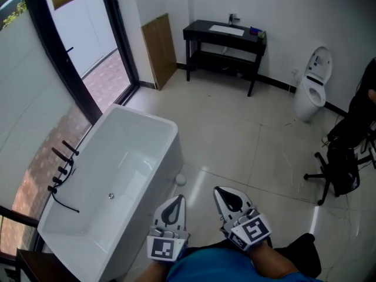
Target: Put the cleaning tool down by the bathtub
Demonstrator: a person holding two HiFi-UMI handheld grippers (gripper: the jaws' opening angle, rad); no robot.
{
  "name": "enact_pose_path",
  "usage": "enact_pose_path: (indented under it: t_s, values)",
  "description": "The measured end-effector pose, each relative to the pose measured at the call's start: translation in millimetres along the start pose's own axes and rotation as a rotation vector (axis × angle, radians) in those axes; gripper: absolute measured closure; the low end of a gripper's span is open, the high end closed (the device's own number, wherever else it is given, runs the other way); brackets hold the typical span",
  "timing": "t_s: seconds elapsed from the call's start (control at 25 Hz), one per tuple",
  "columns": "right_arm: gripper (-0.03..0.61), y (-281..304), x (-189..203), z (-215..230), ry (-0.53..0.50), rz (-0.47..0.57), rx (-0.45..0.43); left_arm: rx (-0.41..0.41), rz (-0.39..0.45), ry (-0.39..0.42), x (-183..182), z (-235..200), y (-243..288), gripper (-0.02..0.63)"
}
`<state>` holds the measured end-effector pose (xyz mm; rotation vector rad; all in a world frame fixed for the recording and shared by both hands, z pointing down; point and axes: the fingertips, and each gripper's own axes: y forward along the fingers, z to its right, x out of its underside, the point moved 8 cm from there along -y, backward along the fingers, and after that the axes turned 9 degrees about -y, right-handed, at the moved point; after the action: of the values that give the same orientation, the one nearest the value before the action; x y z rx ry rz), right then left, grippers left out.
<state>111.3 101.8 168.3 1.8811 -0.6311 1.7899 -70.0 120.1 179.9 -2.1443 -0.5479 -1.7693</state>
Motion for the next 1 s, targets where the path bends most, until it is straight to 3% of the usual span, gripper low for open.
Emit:
enact_pose_path:
  t_s: [0.2, 0.48, 0.76, 1.0]
  values:
    - [0.597, -64.9, -27.4, 74.3, -0.035, 0.055, 0.032, -0.023, 0.035, -0.034, 1.5, 88.8, 41.1, 0.618]
    - [0.597, -146.2, -29.6, 152.5, 0.003, 0.036, 0.087, 0.030, 0.043, -0.025, -6.1, 196.3, 89.3, 0.618]
    - [0.597, -180.3, -20.0, 189.4, -0.004, 0.010, 0.219, 0.137, -0.021, 0.074, 4.5, 236.6, 120.2, 0.618]
    - [0.594, -189.8, -12.8, 170.5, 0.001, -0.026, 0.251, 0.160, -0.079, 0.122, 15.5, 238.2, 112.2, 0.618]
